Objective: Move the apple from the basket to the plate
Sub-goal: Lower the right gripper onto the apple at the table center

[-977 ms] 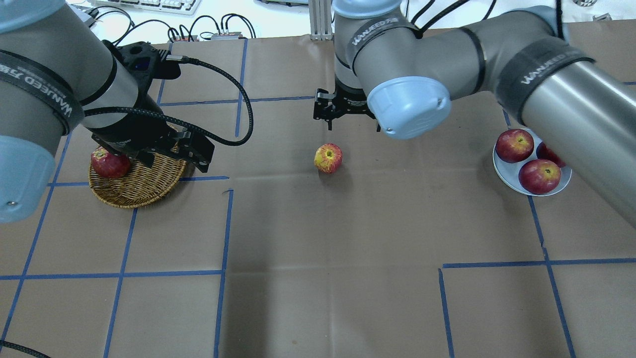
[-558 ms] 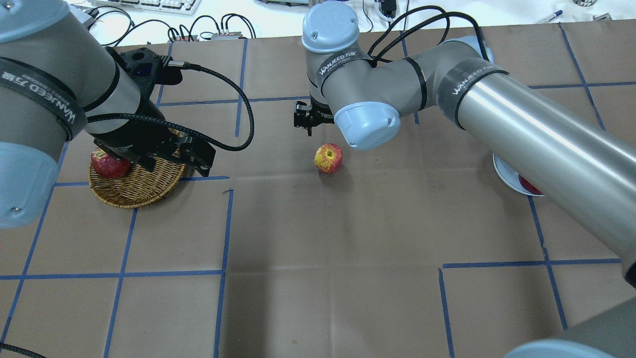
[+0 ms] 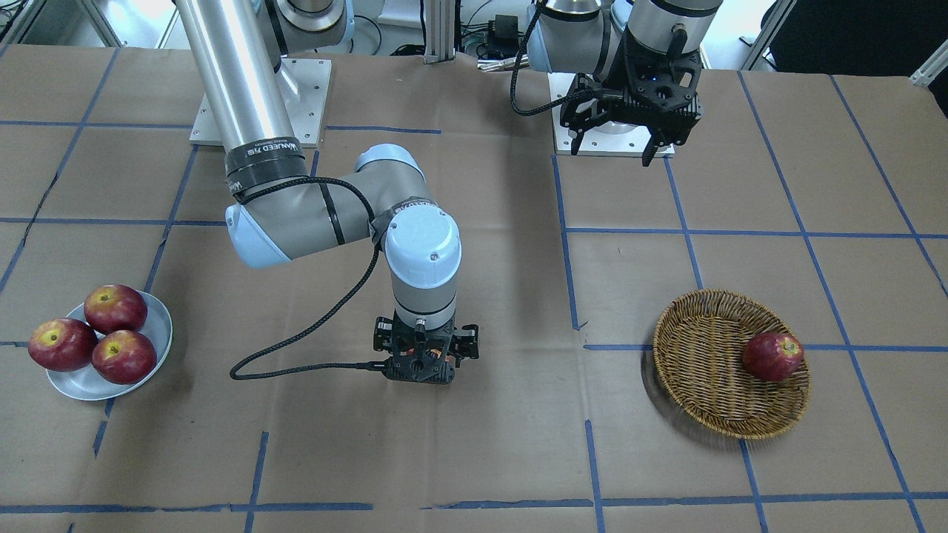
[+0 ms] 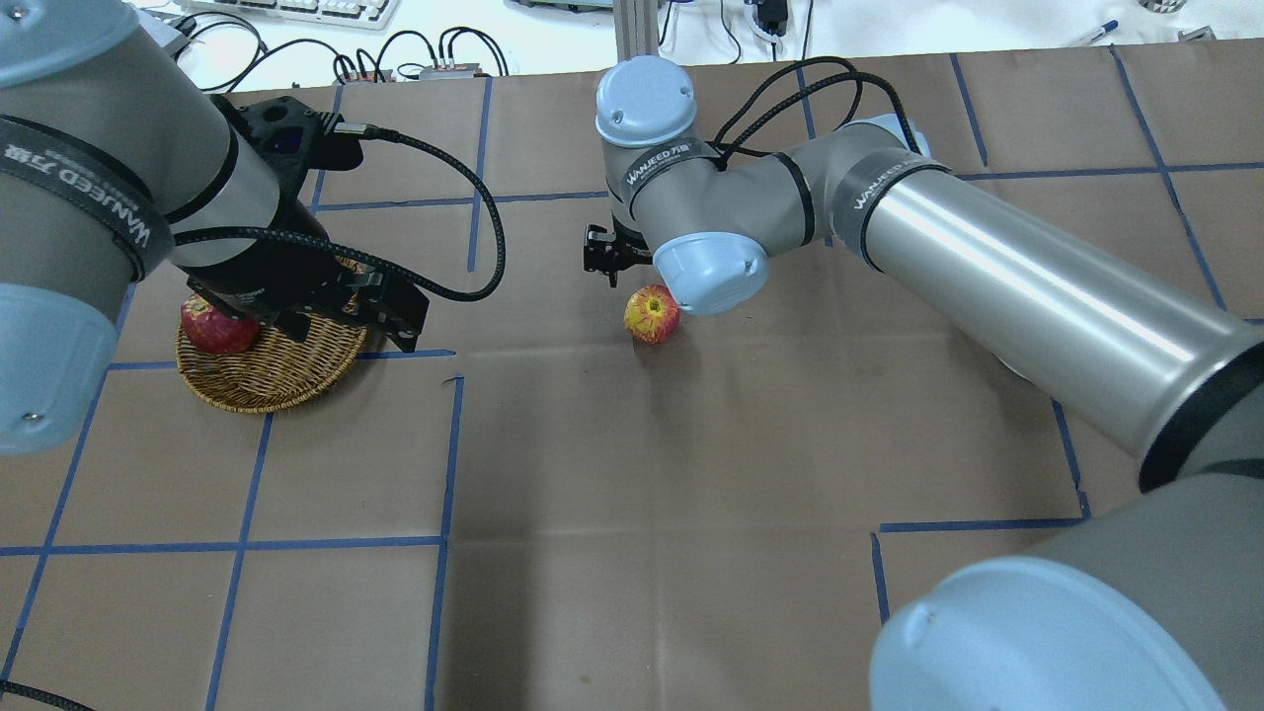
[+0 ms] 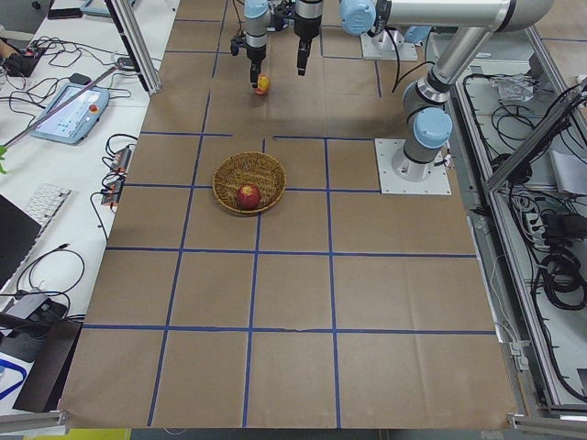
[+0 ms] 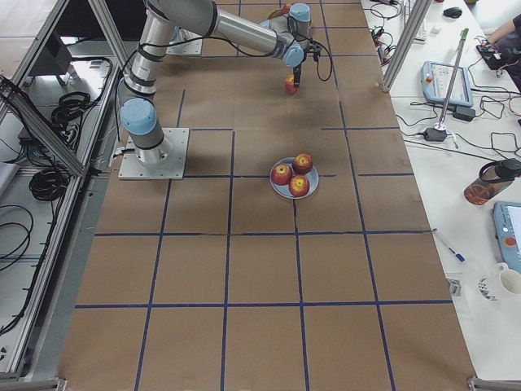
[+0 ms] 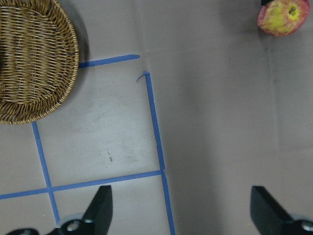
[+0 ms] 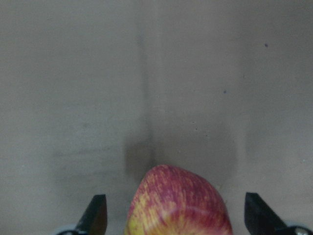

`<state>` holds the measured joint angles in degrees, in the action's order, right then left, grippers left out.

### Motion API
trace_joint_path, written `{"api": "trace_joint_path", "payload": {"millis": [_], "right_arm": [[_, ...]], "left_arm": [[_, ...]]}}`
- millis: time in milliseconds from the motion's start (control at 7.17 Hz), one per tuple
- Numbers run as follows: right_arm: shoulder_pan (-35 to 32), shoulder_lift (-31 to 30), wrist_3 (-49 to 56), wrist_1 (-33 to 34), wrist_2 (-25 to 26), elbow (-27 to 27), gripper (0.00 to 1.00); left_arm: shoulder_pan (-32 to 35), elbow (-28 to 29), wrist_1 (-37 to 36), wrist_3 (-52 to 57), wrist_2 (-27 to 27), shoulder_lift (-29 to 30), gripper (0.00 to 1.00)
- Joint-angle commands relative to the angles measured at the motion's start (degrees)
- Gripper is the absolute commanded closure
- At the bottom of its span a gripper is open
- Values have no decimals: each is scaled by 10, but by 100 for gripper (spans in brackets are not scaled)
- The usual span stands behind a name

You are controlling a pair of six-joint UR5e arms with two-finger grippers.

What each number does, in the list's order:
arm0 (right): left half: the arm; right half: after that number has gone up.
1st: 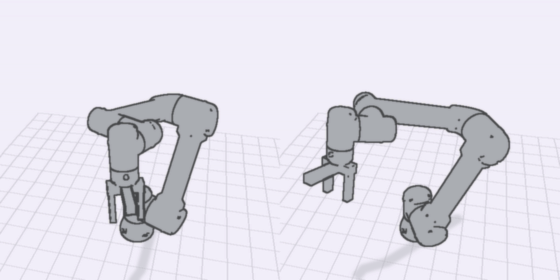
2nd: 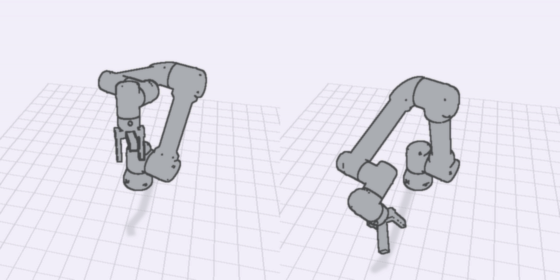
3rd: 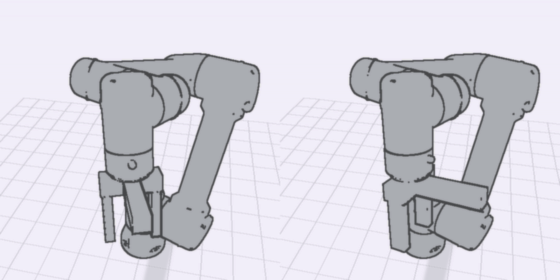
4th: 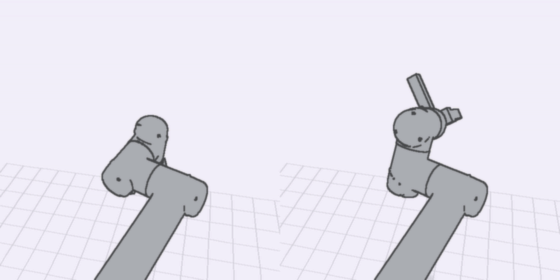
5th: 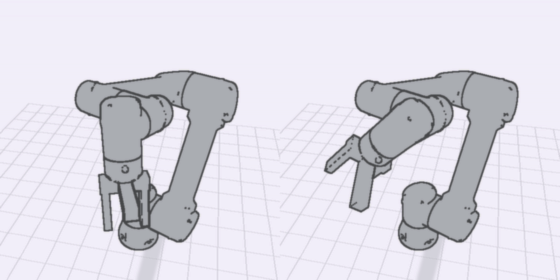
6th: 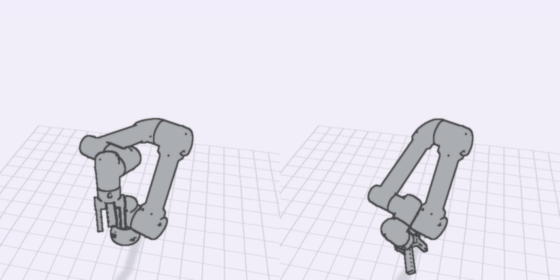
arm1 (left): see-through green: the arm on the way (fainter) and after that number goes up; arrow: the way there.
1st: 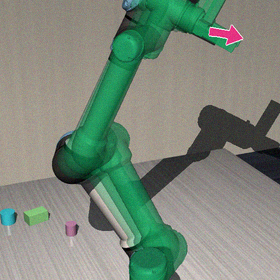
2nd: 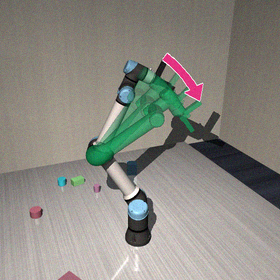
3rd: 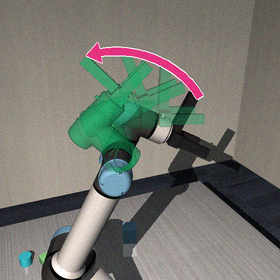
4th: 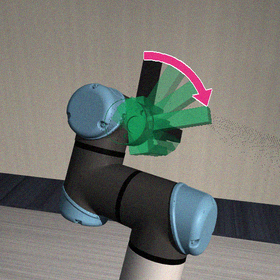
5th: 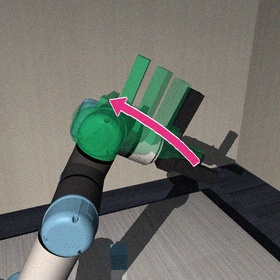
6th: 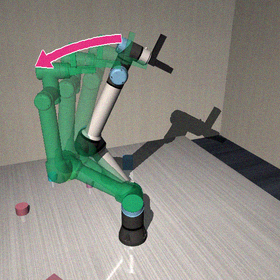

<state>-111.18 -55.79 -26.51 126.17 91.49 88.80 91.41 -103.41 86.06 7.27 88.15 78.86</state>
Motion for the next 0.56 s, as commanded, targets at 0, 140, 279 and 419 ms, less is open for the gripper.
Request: {"api": "trace_joint_path", "payload": {"millis": [0,140,279,419], "right_arm": [[0,5,2,4,0,15,0],[-1,4,2,4,-1,18,0],[-1,3,1,4,0,17,8],[-4,3,1,4,0,16,22]], "left_arm": [[0,-4,0,-1,-1,-2,1],[-1,-4,0,-1,0,-2,1],[-1,-4,0,-2,-1,-2,1],[0,-5,0,-1,-1,-2,1]]}}
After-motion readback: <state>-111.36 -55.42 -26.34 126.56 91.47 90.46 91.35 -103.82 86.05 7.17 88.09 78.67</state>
